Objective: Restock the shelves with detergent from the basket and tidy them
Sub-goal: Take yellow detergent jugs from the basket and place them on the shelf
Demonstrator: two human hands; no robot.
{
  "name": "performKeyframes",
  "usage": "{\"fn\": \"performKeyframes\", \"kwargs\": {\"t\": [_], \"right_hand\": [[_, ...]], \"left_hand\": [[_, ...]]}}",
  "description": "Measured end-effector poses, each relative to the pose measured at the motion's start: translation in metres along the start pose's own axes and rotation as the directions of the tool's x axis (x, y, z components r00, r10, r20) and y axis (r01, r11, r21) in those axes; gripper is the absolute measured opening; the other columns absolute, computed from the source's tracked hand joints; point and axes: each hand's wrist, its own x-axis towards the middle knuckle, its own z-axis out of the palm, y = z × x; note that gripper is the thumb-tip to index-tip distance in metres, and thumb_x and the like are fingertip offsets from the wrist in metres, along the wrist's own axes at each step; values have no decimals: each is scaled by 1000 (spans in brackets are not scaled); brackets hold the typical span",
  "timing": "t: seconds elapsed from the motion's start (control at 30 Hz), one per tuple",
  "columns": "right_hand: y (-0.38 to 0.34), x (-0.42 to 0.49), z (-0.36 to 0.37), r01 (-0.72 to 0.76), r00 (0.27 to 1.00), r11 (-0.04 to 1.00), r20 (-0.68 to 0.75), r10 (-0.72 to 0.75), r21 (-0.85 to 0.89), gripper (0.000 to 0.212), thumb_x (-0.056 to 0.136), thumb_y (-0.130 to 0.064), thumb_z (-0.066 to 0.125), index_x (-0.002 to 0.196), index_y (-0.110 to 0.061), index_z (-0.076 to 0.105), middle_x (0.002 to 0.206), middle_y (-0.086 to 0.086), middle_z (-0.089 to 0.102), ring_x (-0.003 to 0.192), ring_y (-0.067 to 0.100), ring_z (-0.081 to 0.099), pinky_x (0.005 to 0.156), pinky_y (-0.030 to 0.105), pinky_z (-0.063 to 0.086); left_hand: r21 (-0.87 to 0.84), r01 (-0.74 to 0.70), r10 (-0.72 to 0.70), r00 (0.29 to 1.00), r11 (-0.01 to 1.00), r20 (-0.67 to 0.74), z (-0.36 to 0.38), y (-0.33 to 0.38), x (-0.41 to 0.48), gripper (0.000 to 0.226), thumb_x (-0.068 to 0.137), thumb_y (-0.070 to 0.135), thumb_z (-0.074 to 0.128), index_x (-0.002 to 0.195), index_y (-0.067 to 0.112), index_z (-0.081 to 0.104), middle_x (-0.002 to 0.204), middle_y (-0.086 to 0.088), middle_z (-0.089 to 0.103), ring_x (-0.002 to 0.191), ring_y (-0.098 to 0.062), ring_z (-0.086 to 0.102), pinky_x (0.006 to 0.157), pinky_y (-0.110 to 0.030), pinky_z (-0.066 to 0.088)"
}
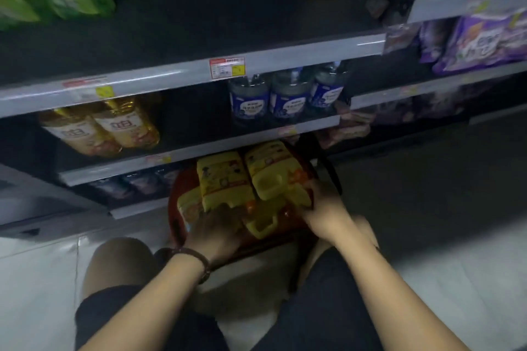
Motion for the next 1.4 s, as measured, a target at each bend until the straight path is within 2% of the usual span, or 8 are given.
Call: {"fn": "performKeyframes", "kwargs": {"t": [0.2, 0.37, 0.63, 0.83, 1.03, 1.13, 1.27, 1.4], "right_hand": [[-4, -38, -25, 48, 996, 998, -70, -50, -31, 62, 93, -44, 68, 148, -21, 51, 141, 12, 60, 125, 32, 61, 105, 38, 52], [9, -7, -24, 53, 999, 997, -8, -54, -64, 71, 77, -74, 60, 136, -36, 51, 128, 2, 61, 110, 27, 66, 94, 44, 60], [23, 36, -25, 46, 995, 999, 88, -47, 21, 77, 92, -51, 67, 159, -34, 32, 160, 5, 39, 144, 30, 44, 118, 51, 43], [26, 50, -16, 129, 988, 987, 77, -137, 97, 74, 101, -37, 66, 164, -25, 29, 166, 5, 34, 152, 26, 36, 122, 36, 32], [16, 52, -16, 256, 967, 942, -62, -249, 217, 81, 95, -49, 64, 165, -34, 26, 159, -17, 30, 146, 5, 29, 120, 28, 26], [4, 51, -27, 245, 969, 936, -105, -225, 254, 69, 94, -38, 73, 155, -34, 40, 140, -22, 47, 130, 4, 48, 105, 18, 36], [-10, 45, -43, 266, 964, 913, -110, -244, 310, 53, 95, -37, 76, 137, -39, 44, 115, -32, 50, 109, -2, 55, 93, 13, 39], [-32, 29, -58, 273, 961, 897, -59, -270, 348, 81, 86, -55, 81, 150, -48, 34, 139, -21, 52, 126, 9, 54, 110, 36, 46]], "left_hand": [[41, -64, 67, 995, 997, -74, 12, 2, -16, 57, 99, 56, 52, 153, 41, 42, 148, -2, 53, 128, -26, 59, 101, -42, 56], [30, -54, 55, 997, 998, -56, 16, 21, -2, 55, 100, 55, 53, 151, 40, 42, 146, -2, 51, 126, -27, 58, 97, -37, 54], [-153, 58, -48, 997, 987, 68, 26, 36, 83, 78, 94, 52, 66, 161, 40, 27, 163, -9, 34, 144, -33, 47, 114, -45, 48], [-233, 197, -172, 978, 952, 122, 45, 37, 118, 86, 96, 52, 66, 167, 30, 21, 166, -8, 27, 151, -35, 39, 118, -47, 43], [-300, 172, -186, 982, 938, -21, 32, 31, 122, 93, 91, 68, 45, 167, 19, 21, 168, -12, 28, 154, -31, 33, 124, -35, 26], [-367, 96, -152, 980, 925, -126, 18, 32, 106, 80, 103, 62, 44, 166, 20, 21, 170, -9, 26, 156, -28, 29, 126, -33, 20], [-389, -30, -91, 954, 921, -287, -1, 20, 85, 126, 71, 103, 9, 161, 19, 35, 164, -5, 40, 152, -26, 40, 124, -32, 25], [-409, -123, -64, 908, 904, -415, -32, 27, 44, 70, 102, 70, 35, 158, 29, 40, 157, 8, 49, 147, -18, 46, 116, -26, 32]]}}
